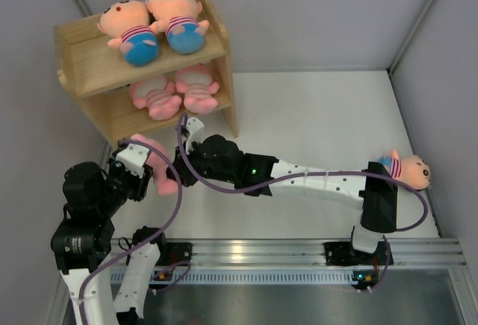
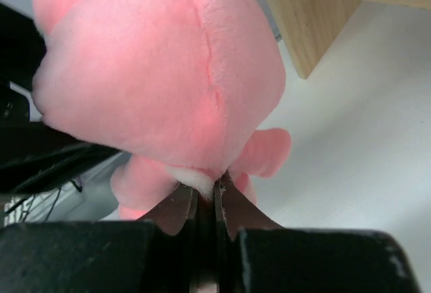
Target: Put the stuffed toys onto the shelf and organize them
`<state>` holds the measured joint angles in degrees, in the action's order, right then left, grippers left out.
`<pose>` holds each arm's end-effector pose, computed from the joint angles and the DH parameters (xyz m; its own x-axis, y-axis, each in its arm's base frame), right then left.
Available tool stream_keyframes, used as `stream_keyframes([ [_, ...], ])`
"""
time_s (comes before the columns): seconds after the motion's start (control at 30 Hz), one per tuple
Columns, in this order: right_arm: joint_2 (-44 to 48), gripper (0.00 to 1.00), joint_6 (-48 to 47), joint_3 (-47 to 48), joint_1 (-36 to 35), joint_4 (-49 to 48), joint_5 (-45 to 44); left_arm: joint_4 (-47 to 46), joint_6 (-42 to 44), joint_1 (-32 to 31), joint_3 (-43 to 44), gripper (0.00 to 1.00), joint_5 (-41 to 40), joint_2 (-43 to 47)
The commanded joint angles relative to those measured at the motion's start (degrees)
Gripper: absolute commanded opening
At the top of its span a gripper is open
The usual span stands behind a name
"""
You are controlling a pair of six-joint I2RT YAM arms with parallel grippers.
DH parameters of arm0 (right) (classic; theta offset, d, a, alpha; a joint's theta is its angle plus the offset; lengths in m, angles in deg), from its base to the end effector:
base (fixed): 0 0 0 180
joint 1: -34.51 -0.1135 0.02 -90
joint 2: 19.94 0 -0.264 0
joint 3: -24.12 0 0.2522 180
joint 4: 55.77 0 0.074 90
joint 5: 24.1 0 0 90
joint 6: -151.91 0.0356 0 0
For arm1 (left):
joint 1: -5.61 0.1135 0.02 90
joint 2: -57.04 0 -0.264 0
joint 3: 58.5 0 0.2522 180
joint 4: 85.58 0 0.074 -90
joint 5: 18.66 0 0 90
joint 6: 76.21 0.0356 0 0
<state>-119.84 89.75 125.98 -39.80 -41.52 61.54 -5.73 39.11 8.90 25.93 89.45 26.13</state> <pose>0.1174 0.4079 0.3589 -0.4898 -0.0219 -0.8715 -0.8042 0.3974 0.4420 0.0407 -0.0087 0.4041 -0.3046 0.3896 -0.8691 0.3915 0.8831 0.2587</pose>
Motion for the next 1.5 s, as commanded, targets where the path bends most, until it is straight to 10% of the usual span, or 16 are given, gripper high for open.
stream_keyframes([
  [0.0,3.12,0.00,5.99,-3.16,2.75,-4.96,6.18,-0.87,-1.50,-0.12,4.38,0.51,6.05,0.50],
  [0.17,10.33,0.00,12.07,-7.94,9.96,-12.62,14.81,-0.87,-2.47,-0.12,11.40,0.78,7.48,0.16],
  [0.43,14.82,0.00,18.12,-6.71,14.27,-20.43,20.70,0.54,-1.42,-0.39,14.41,0.65,14.31,-0.64],
  [0.9,12.18,0.00,31.40,-4.86,12.52,-40.74,29.50,0.36,2.10,-0.30,19.24,0.76,29.17,-1.07],
  [1.23,7.09,0.00,35.09,-3.02,8.65,-44.78,30.73,-2.10,0.43,-0.21,20.47,0.75,24.79,-2.39],
  [1.47,5.68,0.00,35.88,-3.45,7.33,-45.75,30.82,-2.19,0.87,-0.21,19.94,0.54,22.93,-2.39],
])
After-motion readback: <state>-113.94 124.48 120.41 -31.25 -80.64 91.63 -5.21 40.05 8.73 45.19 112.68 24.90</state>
